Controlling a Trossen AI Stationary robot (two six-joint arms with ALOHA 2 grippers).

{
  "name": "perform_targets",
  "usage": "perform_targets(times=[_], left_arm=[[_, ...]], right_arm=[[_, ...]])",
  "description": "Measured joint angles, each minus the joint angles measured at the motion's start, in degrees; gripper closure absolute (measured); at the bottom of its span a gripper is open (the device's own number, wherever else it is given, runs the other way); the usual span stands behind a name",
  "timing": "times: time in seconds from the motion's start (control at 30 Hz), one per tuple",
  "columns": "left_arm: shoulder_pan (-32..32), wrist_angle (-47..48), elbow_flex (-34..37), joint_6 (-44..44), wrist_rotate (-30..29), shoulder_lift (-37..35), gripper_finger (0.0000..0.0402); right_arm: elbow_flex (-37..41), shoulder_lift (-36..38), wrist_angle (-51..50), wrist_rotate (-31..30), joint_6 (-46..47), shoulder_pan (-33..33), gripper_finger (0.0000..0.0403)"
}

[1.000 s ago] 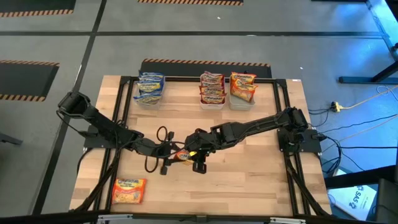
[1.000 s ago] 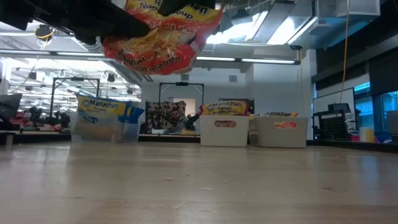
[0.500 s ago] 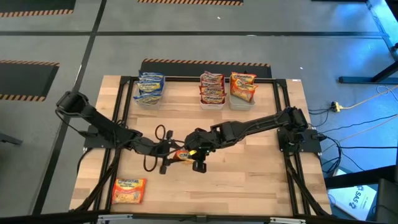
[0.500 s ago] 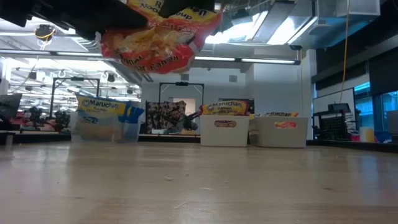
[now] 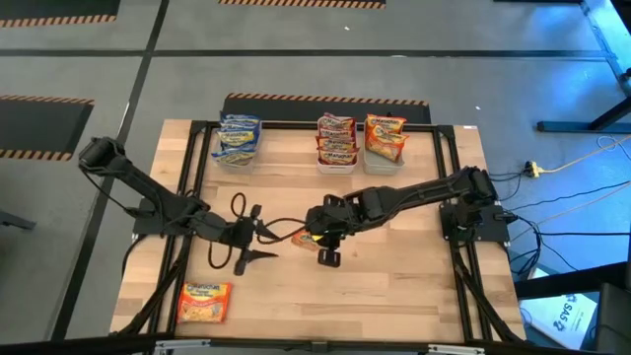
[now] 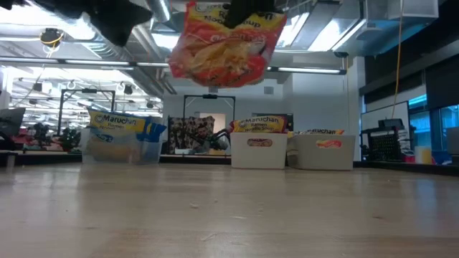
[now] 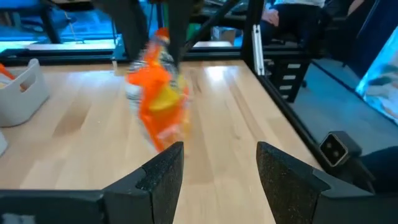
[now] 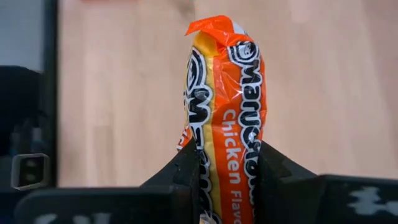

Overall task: Sort Maruchan noodles
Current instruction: Put the orange noodle pack into the gray bin

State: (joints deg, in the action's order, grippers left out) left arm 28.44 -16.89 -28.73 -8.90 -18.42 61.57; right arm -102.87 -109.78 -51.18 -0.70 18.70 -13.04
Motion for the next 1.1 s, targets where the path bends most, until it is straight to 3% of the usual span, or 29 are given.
perform_targets(times=[0.4, 0.63, 0.87, 1.1], left_arm=[[2.8, 2.3, 0.0, -2.8, 0.7, -0.9, 0.0205], [2.8, 2.4, 0.0, -2.8, -0.3, -0.9, 0.0205], [2.1, 2.5, 0.0, -2.6, -2.9, -0.9, 0.0205], [-1.5, 2.7, 0.0, 0.6, -3.9, -0.9, 0.0205]], right_arm=[[0.8, 5.3, -8.7, -4.7, -2.5, 1.1, 0.0329], [11.4, 14.7, -8.2, -5.9, -2.2, 5.1, 0.0329], [24.1, 27.6, -7.1, -6.4, -4.3, 14.0, 0.0329], [30.7, 37.7, -8.4, -6.0, -16.1, 28.5, 0.0329]])
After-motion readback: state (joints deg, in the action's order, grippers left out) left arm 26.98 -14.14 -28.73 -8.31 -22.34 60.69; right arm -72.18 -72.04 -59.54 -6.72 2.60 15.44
